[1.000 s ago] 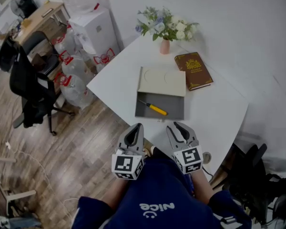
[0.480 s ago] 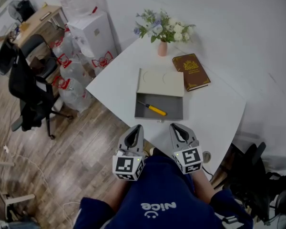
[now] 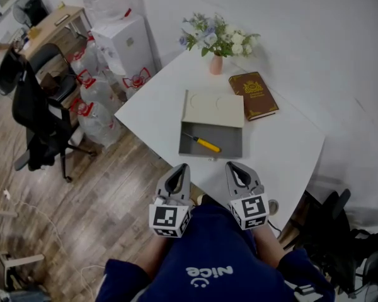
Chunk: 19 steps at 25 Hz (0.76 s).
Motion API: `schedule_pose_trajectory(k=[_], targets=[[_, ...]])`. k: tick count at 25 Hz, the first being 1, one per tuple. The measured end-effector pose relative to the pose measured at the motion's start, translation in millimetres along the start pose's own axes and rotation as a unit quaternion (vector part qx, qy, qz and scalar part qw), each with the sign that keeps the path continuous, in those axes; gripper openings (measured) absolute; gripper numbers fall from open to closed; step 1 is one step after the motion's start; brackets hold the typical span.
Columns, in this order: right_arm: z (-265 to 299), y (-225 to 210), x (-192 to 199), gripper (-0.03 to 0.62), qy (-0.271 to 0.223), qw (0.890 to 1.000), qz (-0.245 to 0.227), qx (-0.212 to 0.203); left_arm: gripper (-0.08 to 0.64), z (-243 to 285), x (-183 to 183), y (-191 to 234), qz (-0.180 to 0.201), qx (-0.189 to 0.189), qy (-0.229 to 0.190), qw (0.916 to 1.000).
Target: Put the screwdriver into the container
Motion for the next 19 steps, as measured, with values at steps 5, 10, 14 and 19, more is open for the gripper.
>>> schedule_pose_trajectory(k=[5, 10, 14, 19], targets=[[-1, 4, -2, 0.021, -0.010, 0.999, 0.030, -0.013, 0.015, -3, 3, 2, -0.004, -0.003, 0.002, 1.0000], [-2, 3, -4, 0.021, -0.015, 0.999, 0.038, -0.013, 0.014, -3, 2, -1, -0.004, 0.006, -0.001, 1.0000], [-2, 4, 2, 0.021, -0.007, 1.000, 0.026, -0.005, 0.015, -5, 4, -5, -0.010, 0.011, 0.000, 0.9999], [-2, 8, 7, 0.021, -0.007, 1.000, 0.029, -0.003, 0.015, -5, 7, -6, -0.012, 0.010, 0.003, 0.9999]])
Point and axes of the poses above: the fingertips, and each gripper's own axes: z forward along the fingers, y to its left, x out of its underside, the point moved 2 cm from there along -z, backward along the fingers, and after that the axes turned 11 degrees about y, right-handed, at the moved point
